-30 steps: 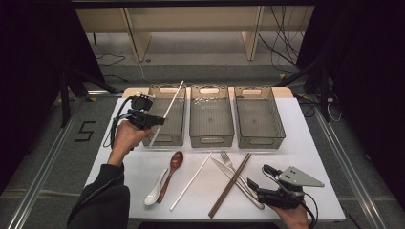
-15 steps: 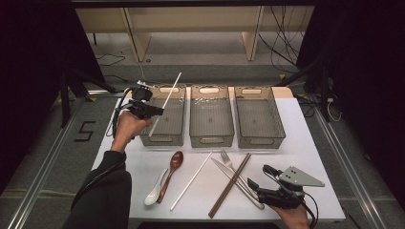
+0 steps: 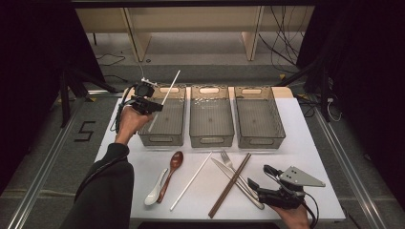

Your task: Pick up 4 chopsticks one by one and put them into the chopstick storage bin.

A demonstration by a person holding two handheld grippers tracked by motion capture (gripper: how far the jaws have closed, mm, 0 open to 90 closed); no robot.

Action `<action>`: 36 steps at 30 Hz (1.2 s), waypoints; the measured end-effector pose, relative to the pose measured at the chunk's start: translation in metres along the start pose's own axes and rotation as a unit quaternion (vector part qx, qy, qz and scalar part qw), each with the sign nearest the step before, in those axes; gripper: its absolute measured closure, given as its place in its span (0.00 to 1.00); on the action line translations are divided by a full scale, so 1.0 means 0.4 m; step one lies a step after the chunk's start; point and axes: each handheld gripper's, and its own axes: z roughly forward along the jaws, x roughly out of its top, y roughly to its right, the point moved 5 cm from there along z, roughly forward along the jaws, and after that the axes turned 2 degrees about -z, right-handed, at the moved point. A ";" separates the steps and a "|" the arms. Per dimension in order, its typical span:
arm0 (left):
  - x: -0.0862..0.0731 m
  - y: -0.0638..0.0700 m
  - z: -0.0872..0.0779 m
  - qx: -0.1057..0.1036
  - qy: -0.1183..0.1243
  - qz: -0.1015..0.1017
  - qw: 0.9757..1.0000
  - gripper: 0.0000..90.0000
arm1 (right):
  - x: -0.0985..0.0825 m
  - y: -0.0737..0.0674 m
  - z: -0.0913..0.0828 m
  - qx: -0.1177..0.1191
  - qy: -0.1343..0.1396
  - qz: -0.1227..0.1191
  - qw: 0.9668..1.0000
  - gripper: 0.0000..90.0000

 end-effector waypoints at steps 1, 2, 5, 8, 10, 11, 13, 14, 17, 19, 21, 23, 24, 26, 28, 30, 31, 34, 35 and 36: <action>-0.002 -0.002 0.002 0.000 0.001 0.001 1.000 0.93 | 0.000 0.000 0.000 0.000 0.000 0.000 1.000 0.26; -0.004 -0.005 0.004 0.001 0.002 -0.001 1.000 0.93 | 0.000 0.000 0.000 0.000 0.001 -0.001 1.000 0.26; -0.014 -0.013 0.014 0.009 -0.002 0.002 1.000 0.93 | 0.000 -0.001 0.000 0.000 0.000 -0.001 1.000 0.26; -0.020 -0.019 0.018 0.007 0.000 -0.001 1.000 0.93 | 0.000 -0.001 0.000 0.001 0.001 -0.001 1.000 0.26; -0.023 -0.026 0.020 0.009 -0.002 -0.002 1.000 0.93 | 0.000 -0.001 0.001 0.001 0.000 -0.001 1.000 0.26; -0.024 -0.028 0.021 0.014 0.002 -0.003 1.000 0.93 | 0.000 -0.001 0.001 0.001 0.000 -0.001 1.000 0.26; -0.027 -0.031 0.022 0.013 0.004 -0.004 1.000 0.93 | 0.001 -0.002 0.000 0.001 0.000 -0.001 1.000 0.26; -0.030 -0.030 0.024 0.011 0.003 -0.004 1.000 0.93 | 0.000 -0.002 0.001 0.001 0.000 -0.002 1.000 0.26; -0.037 -0.026 0.032 0.011 -0.003 -0.002 1.000 0.93 | 0.000 -0.002 0.001 0.001 -0.001 -0.001 1.000 0.26; -0.041 -0.027 0.035 0.012 -0.006 0.001 1.000 0.93 | 0.000 -0.003 0.000 0.001 -0.001 -0.003 1.000 0.26; -0.044 -0.026 0.037 0.013 -0.005 0.004 1.000 0.93 | 0.001 -0.003 0.000 0.001 0.000 -0.002 1.000 0.26; -0.048 -0.024 0.042 0.018 -0.009 0.011 1.000 0.93 | 0.000 -0.002 0.000 0.001 -0.001 -0.001 1.000 0.26; -0.050 -0.025 0.044 0.018 -0.013 0.010 1.000 0.93 | 0.000 -0.002 0.000 0.001 0.000 -0.001 1.000 0.26; -0.051 -0.024 0.044 0.015 -0.014 0.007 1.000 0.92 | 0.000 -0.003 0.000 0.001 0.000 -0.001 1.000 0.26; -0.049 -0.021 0.042 0.013 -0.010 0.007 1.000 0.89 | 0.000 -0.002 0.000 0.001 0.000 -0.001 1.000 0.26; -0.045 -0.018 0.036 0.009 -0.007 0.000 1.000 0.81 | 0.000 -0.001 0.000 0.001 0.000 -0.001 1.000 0.26; -0.043 -0.017 0.032 0.010 -0.009 -0.003 1.000 0.77 | 0.000 -0.001 0.000 0.001 0.000 -0.001 1.000 0.26; -0.039 -0.004 0.020 0.003 -0.013 -0.008 1.000 0.65 | 0.000 -0.001 0.000 0.000 0.000 -0.001 1.000 0.26; -0.039 0.004 0.014 -0.001 -0.015 -0.009 1.000 0.63 | 0.000 -0.001 0.000 0.000 0.000 -0.002 1.000 0.26; -0.040 0.013 0.008 -0.005 -0.015 -0.011 1.000 0.58 | 0.000 -0.002 0.000 0.000 -0.001 -0.001 1.000 0.26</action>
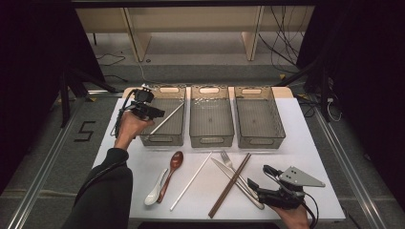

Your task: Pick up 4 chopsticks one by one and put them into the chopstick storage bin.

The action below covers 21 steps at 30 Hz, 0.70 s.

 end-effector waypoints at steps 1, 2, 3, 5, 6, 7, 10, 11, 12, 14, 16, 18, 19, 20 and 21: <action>-0.002 0.008 -0.008 -0.005 -0.001 0.002 1.000 0.54 | 0.000 0.000 0.000 0.000 0.001 -0.001 1.000 0.26; -0.003 0.018 -0.015 -0.010 0.003 -0.001 1.000 0.51 | 0.000 0.000 0.000 0.000 0.001 -0.001 1.000 0.26; -0.005 0.027 -0.022 -0.015 0.004 -0.002 1.000 0.49 | 0.000 0.001 0.000 0.000 0.001 0.000 1.000 0.26; -0.011 0.046 -0.035 -0.021 0.006 -0.003 1.000 0.44 | -0.001 0.001 0.000 -0.001 0.000 0.000 1.000 0.26; -0.016 0.056 -0.041 -0.024 0.004 -0.002 1.000 0.40 | -0.001 0.001 0.000 -0.001 0.000 0.000 1.000 0.26; -0.021 0.067 -0.047 -0.029 0.000 0.002 1.000 0.40 | -0.001 0.001 0.000 -0.001 0.000 0.000 1.000 0.26; -0.038 0.102 -0.066 -0.043 0.002 0.001 0.999 0.35 | 0.000 0.001 0.000 -0.001 0.000 0.000 1.000 0.26; -0.045 0.113 -0.073 -0.048 0.004 0.000 0.999 0.34 | 0.000 0.001 0.000 -0.002 0.000 0.001 1.000 0.26; -0.052 0.125 -0.080 -0.053 0.005 -0.001 0.999 0.33 | 0.000 0.001 0.000 -0.002 0.000 0.000 1.000 0.26; -0.069 0.148 -0.093 -0.056 0.001 0.005 0.998 0.31 | 0.000 0.001 0.000 -0.002 0.000 0.000 1.000 0.26; -0.087 0.172 -0.104 -0.058 0.002 0.011 0.998 0.30 | -0.001 0.001 -0.001 -0.002 -0.001 0.001 1.000 0.26; -0.107 0.195 -0.111 -0.061 -0.008 0.021 0.998 0.29 | 0.000 0.001 -0.001 -0.002 0.000 0.000 1.000 0.26; -0.116 0.205 -0.113 -0.064 -0.010 0.022 0.998 0.29 | -0.001 0.001 -0.001 -0.002 0.000 0.000 1.000 0.26; -0.126 0.215 -0.113 -0.066 -0.014 0.025 0.997 0.29 | 0.000 0.000 -0.001 -0.002 0.000 0.000 1.000 0.26; -0.136 0.224 -0.112 -0.066 -0.017 0.027 0.997 0.29 | 0.000 0.000 -0.001 -0.002 0.000 0.001 1.000 0.26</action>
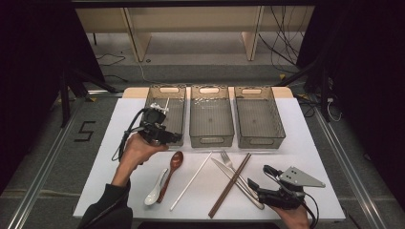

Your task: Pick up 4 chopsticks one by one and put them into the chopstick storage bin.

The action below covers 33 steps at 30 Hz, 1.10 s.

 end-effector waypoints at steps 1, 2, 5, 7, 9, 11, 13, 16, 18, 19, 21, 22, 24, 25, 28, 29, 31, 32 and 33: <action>-0.010 0.008 0.005 0.001 -0.005 0.002 1.000 0.28 | 0.000 0.000 0.000 0.000 0.000 -0.001 1.000 0.26; -0.020 0.014 0.011 0.001 -0.013 0.005 1.000 0.28 | 0.000 0.000 0.000 0.000 0.001 -0.001 1.000 0.26; -0.050 0.029 0.027 -0.009 -0.026 0.005 1.000 0.28 | 0.000 -0.001 -0.001 -0.001 0.000 -0.001 1.000 0.26; -0.065 0.039 0.036 -0.011 -0.039 0.009 0.999 0.28 | 0.000 -0.001 0.000 -0.001 0.000 0.000 1.000 0.26; -0.073 0.049 0.040 -0.009 -0.040 0.011 0.999 0.27 | 0.001 0.000 0.000 -0.001 0.000 -0.001 1.000 0.26; -0.081 0.058 0.045 -0.010 -0.044 0.016 0.999 0.28 | 0.001 -0.001 0.000 0.000 0.000 -0.003 1.000 0.26; -0.091 0.065 0.052 -0.008 -0.052 0.020 0.998 0.27 | 0.001 -0.001 -0.001 -0.001 0.000 -0.002 1.000 0.26; -0.107 0.080 0.059 -0.010 -0.063 0.024 0.998 0.27 | 0.001 0.000 -0.001 -0.001 0.000 -0.001 1.000 0.26; -0.114 0.089 0.061 -0.013 -0.071 0.030 0.997 0.27 | 0.001 0.000 -0.002 -0.001 0.001 -0.002 1.000 0.26; -0.118 0.095 0.063 -0.013 -0.074 0.031 0.997 0.27 | 0.001 0.000 -0.002 -0.001 0.001 -0.001 1.000 0.26; -0.126 0.104 0.067 -0.013 -0.081 0.037 0.996 0.27 | 0.001 0.001 -0.002 -0.001 0.001 -0.002 1.000 0.26; -0.130 0.107 0.069 -0.013 -0.083 0.037 0.996 0.27 | 0.001 0.001 -0.002 -0.001 0.001 -0.002 1.000 0.26; -0.136 0.112 0.073 -0.014 -0.089 0.037 0.995 0.28 | 0.001 0.000 -0.002 -0.002 0.001 -0.002 1.000 0.26; -0.140 0.114 0.075 -0.013 -0.091 0.037 0.995 0.28 | 0.001 0.000 -0.002 -0.001 0.001 -0.002 1.000 0.26; -0.153 0.117 0.083 -0.008 -0.102 0.041 0.994 0.27 | 0.001 -0.001 -0.002 -0.001 0.000 -0.002 1.000 0.26; -0.158 0.119 0.086 -0.009 -0.106 0.040 0.994 0.27 | 0.001 -0.001 -0.002 -0.001 0.000 -0.002 1.000 0.26; -0.168 0.123 0.093 -0.009 -0.115 0.044 0.992 0.26 | 0.001 -0.001 -0.002 -0.001 0.000 -0.003 1.000 0.26; -0.171 0.125 0.094 -0.009 -0.118 0.045 0.992 0.26 | 0.001 -0.001 -0.002 -0.001 0.000 -0.003 1.000 0.26; -0.174 0.128 0.096 -0.009 -0.119 0.045 0.992 0.25 | 0.001 -0.001 -0.002 -0.001 0.000 -0.003 1.000 0.26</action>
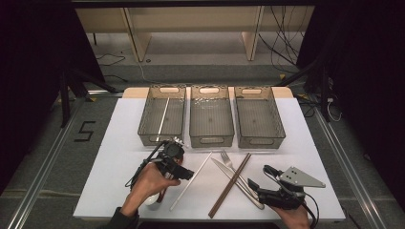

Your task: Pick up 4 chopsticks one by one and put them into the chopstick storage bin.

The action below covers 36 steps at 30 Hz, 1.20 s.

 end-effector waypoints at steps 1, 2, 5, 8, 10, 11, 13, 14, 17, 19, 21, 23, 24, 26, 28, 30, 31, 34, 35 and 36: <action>-0.002 0.002 0.001 0.001 -0.001 0.002 1.000 0.25 | 0.000 0.000 0.000 0.000 0.000 0.000 1.000 0.26; -0.004 0.004 0.002 0.002 -0.005 0.003 1.000 0.25 | 0.000 0.000 0.000 0.000 0.001 -0.001 1.000 0.26; -0.009 0.009 0.006 0.004 -0.010 0.007 1.000 0.24 | 0.000 0.000 0.000 0.000 0.001 -0.001 1.000 0.26; -0.016 0.013 0.011 0.005 -0.017 0.011 1.000 0.24 | 0.000 0.000 0.000 0.000 0.001 -0.002 1.000 0.26; -0.020 0.013 0.015 0.008 -0.020 0.013 1.000 0.26 | 0.000 0.000 0.000 0.000 0.001 -0.002 1.000 0.26; -0.021 0.015 0.017 0.008 -0.021 0.013 1.000 0.27 | 0.000 0.000 0.000 0.000 0.001 -0.002 1.000 0.26; -0.024 0.018 0.018 0.006 -0.024 0.016 1.000 0.29 | 0.000 0.000 0.000 0.000 0.001 -0.002 1.000 0.26; -0.025 0.020 0.019 0.006 -0.023 0.018 1.000 0.30 | 0.000 0.000 0.000 0.000 0.001 -0.002 1.000 0.26; -0.029 0.022 0.022 0.011 -0.028 0.024 0.999 0.33 | 0.000 0.000 0.000 0.000 0.001 -0.002 1.000 0.26; -0.033 0.024 0.024 0.010 -0.031 0.027 0.999 0.37 | 0.000 0.000 0.000 0.000 0.000 -0.003 1.000 0.26; -0.035 0.028 0.025 0.005 -0.031 0.030 0.999 0.43 | 0.001 -0.001 -0.001 -0.001 0.001 -0.002 1.000 0.26; -0.038 0.033 0.029 0.004 -0.035 0.034 0.999 0.46 | 0.000 -0.001 0.000 -0.001 0.000 -0.002 1.000 0.26; -0.041 0.035 0.032 0.006 -0.038 0.038 0.999 0.47 | 0.000 -0.001 0.000 -0.001 0.000 -0.002 1.000 0.26; -0.046 0.041 0.037 0.002 -0.041 0.040 0.998 0.51 | 0.000 -0.002 0.000 -0.001 -0.001 -0.003 1.000 0.26; -0.050 0.046 0.043 0.000 -0.046 0.046 0.998 0.54 | 0.001 -0.003 0.000 -0.001 0.001 -0.005 1.000 0.26; -0.054 0.048 0.048 0.000 -0.050 0.050 0.997 0.58 | 0.000 -0.002 0.001 -0.001 0.000 -0.004 1.000 0.26; -0.056 0.048 0.050 0.001 -0.054 0.052 0.997 0.60 | 0.000 -0.002 0.001 -0.001 -0.001 -0.003 1.000 0.26; -0.058 0.050 0.054 0.001 -0.056 0.052 0.997 0.65 | 0.000 -0.003 0.001 0.000 -0.001 -0.004 1.000 0.26; -0.059 0.051 0.054 0.000 -0.056 0.054 0.997 0.66 | 0.000 -0.003 0.002 0.000 -0.001 -0.004 1.000 0.26; -0.059 0.053 0.055 -0.001 -0.057 0.055 0.997 0.68 | -0.001 -0.003 0.002 0.000 -0.002 -0.004 1.000 0.26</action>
